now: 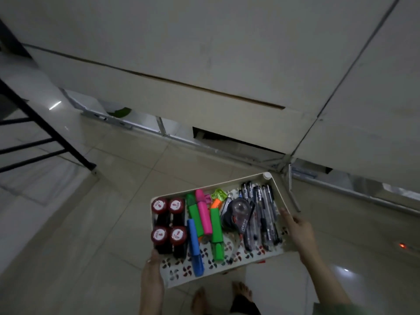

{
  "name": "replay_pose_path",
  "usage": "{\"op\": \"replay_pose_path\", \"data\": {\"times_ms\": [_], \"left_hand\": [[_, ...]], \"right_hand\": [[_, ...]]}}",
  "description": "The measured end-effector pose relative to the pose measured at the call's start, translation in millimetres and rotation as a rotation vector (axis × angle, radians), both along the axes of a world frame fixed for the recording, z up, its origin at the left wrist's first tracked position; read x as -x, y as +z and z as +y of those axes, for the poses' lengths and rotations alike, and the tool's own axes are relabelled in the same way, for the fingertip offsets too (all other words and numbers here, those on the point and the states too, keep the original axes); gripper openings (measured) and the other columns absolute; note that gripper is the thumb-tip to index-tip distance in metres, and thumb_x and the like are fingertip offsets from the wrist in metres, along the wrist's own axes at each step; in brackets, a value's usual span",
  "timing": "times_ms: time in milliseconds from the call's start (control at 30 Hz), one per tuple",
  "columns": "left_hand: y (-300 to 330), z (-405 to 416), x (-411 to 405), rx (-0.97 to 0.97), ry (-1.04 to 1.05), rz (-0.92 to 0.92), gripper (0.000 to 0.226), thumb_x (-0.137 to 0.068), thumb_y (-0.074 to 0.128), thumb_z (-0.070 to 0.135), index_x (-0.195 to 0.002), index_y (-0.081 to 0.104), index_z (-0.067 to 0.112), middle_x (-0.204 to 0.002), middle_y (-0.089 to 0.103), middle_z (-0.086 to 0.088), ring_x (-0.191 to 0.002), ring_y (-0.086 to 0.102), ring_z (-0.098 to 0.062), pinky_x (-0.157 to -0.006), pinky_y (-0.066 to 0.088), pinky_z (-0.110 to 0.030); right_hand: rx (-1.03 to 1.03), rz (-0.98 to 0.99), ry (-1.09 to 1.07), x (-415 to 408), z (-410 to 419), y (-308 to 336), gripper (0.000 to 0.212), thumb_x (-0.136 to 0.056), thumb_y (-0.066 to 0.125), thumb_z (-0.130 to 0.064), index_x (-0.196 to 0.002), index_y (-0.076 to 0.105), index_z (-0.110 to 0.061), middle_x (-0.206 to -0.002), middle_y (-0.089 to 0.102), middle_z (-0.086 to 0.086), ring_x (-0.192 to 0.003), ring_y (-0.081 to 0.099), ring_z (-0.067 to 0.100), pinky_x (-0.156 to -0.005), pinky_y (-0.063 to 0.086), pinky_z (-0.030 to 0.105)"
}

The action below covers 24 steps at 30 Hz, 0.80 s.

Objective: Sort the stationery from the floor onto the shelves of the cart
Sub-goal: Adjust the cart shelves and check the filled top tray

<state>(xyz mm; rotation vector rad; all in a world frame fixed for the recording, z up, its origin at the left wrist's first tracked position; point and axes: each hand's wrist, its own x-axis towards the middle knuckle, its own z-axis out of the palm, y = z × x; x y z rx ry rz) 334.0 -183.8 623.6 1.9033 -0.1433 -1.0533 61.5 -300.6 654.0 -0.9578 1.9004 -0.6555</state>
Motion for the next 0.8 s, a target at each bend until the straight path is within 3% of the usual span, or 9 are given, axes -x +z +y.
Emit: {"op": "replay_pose_path", "data": {"times_ms": [67,133,233,333,433,500,633,800], "left_hand": [[2.0,1.5,2.7,0.004,-0.029,-0.041,0.037,-0.100,0.033,0.027,-0.125,0.049,0.006,-0.126,0.053,-0.023,-0.113,0.050,-0.033,-0.092,0.038,-0.037],[7.3,10.8,10.5,0.017,-0.034,-0.052,0.036,-0.098,0.035,0.034,-0.109,0.055,0.006,-0.115,0.058,-0.021,-0.097,0.053,-0.026,-0.076,0.040,-0.031],[8.5,17.2,10.2,0.049,-0.058,-0.077,0.044,-0.098,0.038,0.030,-0.117,0.055,-0.006,-0.118,0.058,-0.026,-0.099,0.054,-0.029,-0.079,0.037,-0.028],[9.8,11.0,5.2,0.066,-0.105,-0.089,0.039,-0.098,0.040,0.024,-0.116,0.053,-0.008,-0.102,0.058,-0.021,-0.103,0.055,-0.033,-0.078,0.036,-0.027],[10.6,5.5,-1.2,0.102,-0.131,-0.087,0.030,-0.097,0.041,0.029,-0.101,0.052,0.001,-0.079,0.058,-0.008,-0.085,0.056,-0.026,-0.059,0.038,-0.024],[5.1,4.9,-10.9,0.116,-0.155,-0.078,0.033,-0.096,0.040,0.033,-0.099,0.052,0.003,-0.080,0.061,-0.009,-0.086,0.057,-0.027,-0.060,0.041,-0.025],[3.7,-8.2,-26.9,0.144,-0.209,-0.074,0.039,-0.096,0.040,0.034,-0.100,0.055,-0.001,-0.082,0.062,-0.013,-0.080,0.059,-0.028,-0.059,0.042,-0.027],[0.8,-44.9,-44.7,0.155,-0.315,-0.097,0.051,-0.096,0.038,0.037,-0.107,0.057,-0.010,-0.094,0.064,-0.022,-0.086,0.060,-0.031,-0.064,0.045,-0.030]], "right_hand": [[-0.038,0.051,-0.021,-2.8,-2.2,4.0,0.054,-0.093,0.051,-0.037,-0.097,0.062,0.015,-0.088,0.064,0.028,-0.075,0.055,0.029,-0.078,0.048,0.045],[-0.161,0.056,-0.024,-6.3,-0.2,12.6,0.053,-0.091,0.049,-0.047,-0.099,0.060,0.004,-0.095,0.060,0.023,-0.081,0.053,0.031,-0.072,0.050,0.044],[-0.350,-0.076,-0.032,-8.5,2.7,22.2,0.054,-0.088,0.049,-0.057,-0.113,0.052,-0.009,-0.104,0.048,0.014,-0.086,0.051,0.037,-0.058,0.052,0.049],[-0.312,-0.136,-0.067,-5.9,-3.1,19.7,0.057,-0.087,0.056,-0.050,-0.119,0.054,-0.003,-0.103,0.052,0.015,-0.080,0.056,0.036,-0.062,0.056,0.053],[-0.235,-0.175,-0.129,-8.2,1.2,13.6,0.040,-0.090,0.057,-0.039,-0.106,0.057,-0.002,-0.077,0.054,0.012,-0.060,0.051,0.024,-0.050,0.045,0.032],[-0.207,-0.206,-0.171,-11.4,7.0,6.8,0.032,-0.091,0.056,-0.036,-0.091,0.053,-0.004,-0.066,0.050,0.009,-0.054,0.048,0.021,-0.047,0.038,0.025],[-0.138,-0.261,-0.264,-16.1,8.8,-8.2,0.037,-0.089,0.060,-0.035,-0.065,0.046,-0.010,-0.059,0.047,0.009,-0.049,0.046,0.019,-0.046,0.038,0.021],[-0.091,-0.334,-0.379,-23.3,-0.3,-15.3,0.036,-0.088,0.063,-0.031,-0.064,0.049,-0.008,-0.059,0.047,0.008,-0.049,0.047,0.019,-0.048,0.039,0.025]]}}
